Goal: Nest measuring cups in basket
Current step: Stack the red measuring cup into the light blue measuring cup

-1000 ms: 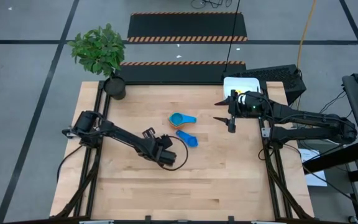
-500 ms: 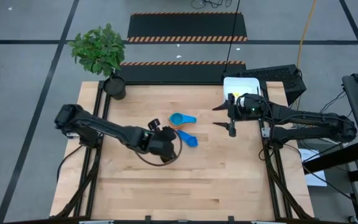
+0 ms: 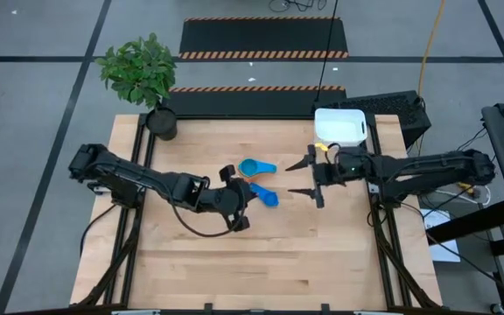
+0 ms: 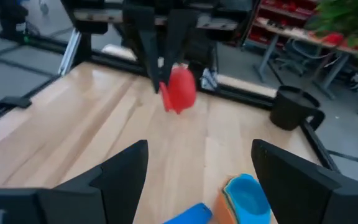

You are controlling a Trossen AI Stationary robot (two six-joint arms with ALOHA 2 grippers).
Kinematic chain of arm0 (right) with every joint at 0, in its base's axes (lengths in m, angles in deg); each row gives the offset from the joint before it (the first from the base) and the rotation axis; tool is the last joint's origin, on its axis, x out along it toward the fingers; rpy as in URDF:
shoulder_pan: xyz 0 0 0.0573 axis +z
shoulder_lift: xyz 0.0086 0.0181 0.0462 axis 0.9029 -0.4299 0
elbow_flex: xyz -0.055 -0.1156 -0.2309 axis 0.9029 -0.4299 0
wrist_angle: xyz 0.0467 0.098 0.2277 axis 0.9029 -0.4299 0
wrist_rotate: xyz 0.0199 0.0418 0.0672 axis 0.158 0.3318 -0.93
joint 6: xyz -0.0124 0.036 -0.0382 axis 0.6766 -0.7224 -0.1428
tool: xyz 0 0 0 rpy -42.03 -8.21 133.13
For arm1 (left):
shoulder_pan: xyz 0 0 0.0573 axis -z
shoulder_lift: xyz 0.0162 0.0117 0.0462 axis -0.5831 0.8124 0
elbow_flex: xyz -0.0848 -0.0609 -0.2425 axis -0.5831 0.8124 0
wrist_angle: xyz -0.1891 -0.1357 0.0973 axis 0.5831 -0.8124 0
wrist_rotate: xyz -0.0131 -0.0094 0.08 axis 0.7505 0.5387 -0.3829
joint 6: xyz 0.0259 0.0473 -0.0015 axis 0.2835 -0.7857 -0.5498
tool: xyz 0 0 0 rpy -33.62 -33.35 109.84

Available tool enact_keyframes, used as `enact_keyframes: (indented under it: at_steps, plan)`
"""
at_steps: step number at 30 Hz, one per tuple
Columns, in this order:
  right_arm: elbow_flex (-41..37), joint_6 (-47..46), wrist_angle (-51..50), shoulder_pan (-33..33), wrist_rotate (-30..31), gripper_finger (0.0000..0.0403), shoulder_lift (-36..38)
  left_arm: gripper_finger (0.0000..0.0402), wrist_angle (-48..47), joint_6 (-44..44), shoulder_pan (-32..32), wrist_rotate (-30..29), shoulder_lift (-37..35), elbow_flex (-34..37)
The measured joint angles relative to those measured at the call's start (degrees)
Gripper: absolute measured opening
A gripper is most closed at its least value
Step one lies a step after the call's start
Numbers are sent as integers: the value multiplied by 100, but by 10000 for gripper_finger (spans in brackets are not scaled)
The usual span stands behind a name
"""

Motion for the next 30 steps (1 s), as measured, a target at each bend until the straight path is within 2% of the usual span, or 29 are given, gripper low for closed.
enact_keyframes:
  at_steps: [6,9,16,22,30]
  plan:
    - [592,39,-178,367,129,281,-854,5,8,-6,-27,4,1,0]
    - [808,110,-159,490,376,281,-1223,5,6,-3,-25,2,1,0]
    - [1262,176,-149,637,390,281,-1920,5,8,0,-25,4,1,0]
    - [1566,-124,-142,643,378,261,-2270,5,6,-4,-25,2,1,0]
    - [1592,-119,-66,639,365,216,-2337,5,6,-1,-21,2,1,1]
